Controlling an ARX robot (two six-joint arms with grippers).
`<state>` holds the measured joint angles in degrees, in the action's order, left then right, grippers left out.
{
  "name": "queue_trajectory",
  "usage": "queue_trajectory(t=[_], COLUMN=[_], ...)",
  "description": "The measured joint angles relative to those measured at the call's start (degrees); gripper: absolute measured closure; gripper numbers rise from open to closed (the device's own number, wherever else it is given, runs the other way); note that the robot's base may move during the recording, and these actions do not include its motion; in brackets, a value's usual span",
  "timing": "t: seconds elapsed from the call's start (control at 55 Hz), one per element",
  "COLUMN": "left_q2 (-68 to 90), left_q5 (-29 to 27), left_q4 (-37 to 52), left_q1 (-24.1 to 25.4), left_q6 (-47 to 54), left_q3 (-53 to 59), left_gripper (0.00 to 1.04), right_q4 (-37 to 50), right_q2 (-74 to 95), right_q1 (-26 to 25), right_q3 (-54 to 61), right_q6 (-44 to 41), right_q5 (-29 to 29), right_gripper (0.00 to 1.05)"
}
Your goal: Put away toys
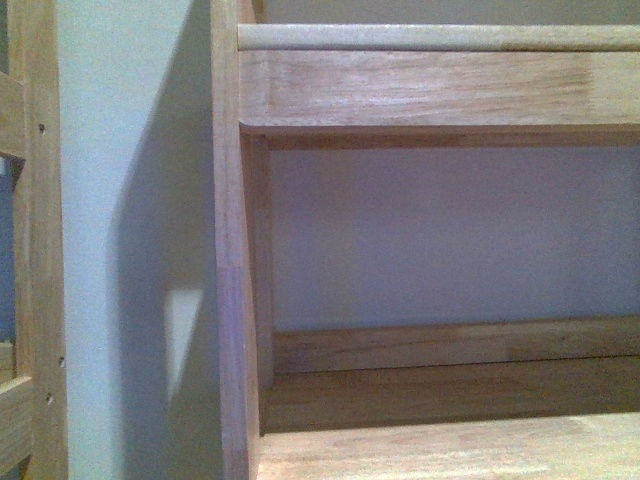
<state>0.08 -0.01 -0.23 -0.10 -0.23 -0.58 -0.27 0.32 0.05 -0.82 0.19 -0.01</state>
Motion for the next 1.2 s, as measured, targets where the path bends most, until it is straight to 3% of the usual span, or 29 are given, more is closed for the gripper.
queue_trajectory(t=[0.273,0.364,0.564,0.891,1.2], left_q2=[0.0,0.0,0.0,0.0,0.0], left_q5=[0.0,0.0,0.0,0.0,0.0], left_q4=[0.0,0.0,0.0,0.0,0.0], left_q1=[0.0,0.0,0.0,0.0,0.0], left_q6=[0.0,0.0,0.0,0.0,0.0], left_q3=[0.0,0.0,0.0,0.0,0.0], left_gripper=[0.06,0.06,0.06,0.06,0.06], right_q4=[0.0,2.6,5.2,15.2,24.9], right_q2=[0.0,0.2,2.8,13.7,22.5], right_q1=[0.0,2.4,6.4,19.6,27.5], right_q3=[0.0,0.0,-0.3,-11.4,-22.9], right_q6=[0.0,3.3,4.4,-7.0,-19.3], right_q5=[0.0,7.6,16.5,32.0,36.5], right_gripper=[0.98,0.98,0.98,0.98,0.98])
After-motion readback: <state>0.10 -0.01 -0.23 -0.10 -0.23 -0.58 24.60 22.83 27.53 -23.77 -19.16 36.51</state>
